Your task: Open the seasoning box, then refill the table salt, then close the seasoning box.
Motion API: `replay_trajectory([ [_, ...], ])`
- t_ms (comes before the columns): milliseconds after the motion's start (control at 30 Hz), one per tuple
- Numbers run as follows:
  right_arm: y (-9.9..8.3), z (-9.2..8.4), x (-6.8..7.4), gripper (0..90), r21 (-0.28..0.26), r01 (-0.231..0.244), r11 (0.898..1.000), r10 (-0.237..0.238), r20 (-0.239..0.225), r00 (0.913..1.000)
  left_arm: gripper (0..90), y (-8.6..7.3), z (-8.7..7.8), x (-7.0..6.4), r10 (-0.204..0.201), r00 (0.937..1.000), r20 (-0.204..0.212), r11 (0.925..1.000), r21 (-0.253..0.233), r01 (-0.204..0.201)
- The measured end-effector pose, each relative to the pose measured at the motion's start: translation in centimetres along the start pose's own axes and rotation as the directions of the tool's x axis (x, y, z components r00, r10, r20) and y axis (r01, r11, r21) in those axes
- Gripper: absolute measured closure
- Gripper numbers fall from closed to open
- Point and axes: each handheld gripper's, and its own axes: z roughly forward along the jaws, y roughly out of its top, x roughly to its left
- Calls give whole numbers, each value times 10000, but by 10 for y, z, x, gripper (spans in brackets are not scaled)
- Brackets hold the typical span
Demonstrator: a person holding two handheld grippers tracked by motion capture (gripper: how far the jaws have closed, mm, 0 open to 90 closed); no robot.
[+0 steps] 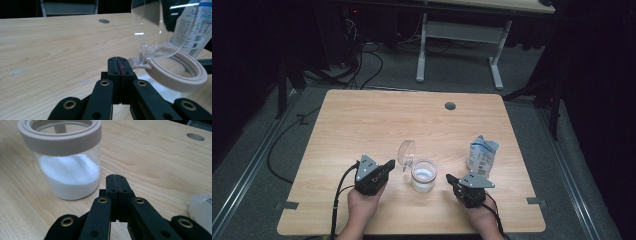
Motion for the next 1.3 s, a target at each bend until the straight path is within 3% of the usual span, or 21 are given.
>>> replay_trajectory([
  [633, 2, 11, 13, 900, 66, 252, 9997, -249, -406, 9989, 897, 9, -2, -16, 245, 9983, 531, 9990, -390, -224],
  [1000, 4, 11, 12, 900, -28, 246, 9997, -247, -311, 9992, 894, 7, 1, -27, 488, 9950, 875, 9984, -326, -461],
  [1300, 12, 9, 10, 900, -303, 189, 9994, -197, -267, 9994, 894, 2, 0, -27, 585, 9954, 754, 9982, -198, -571],
])
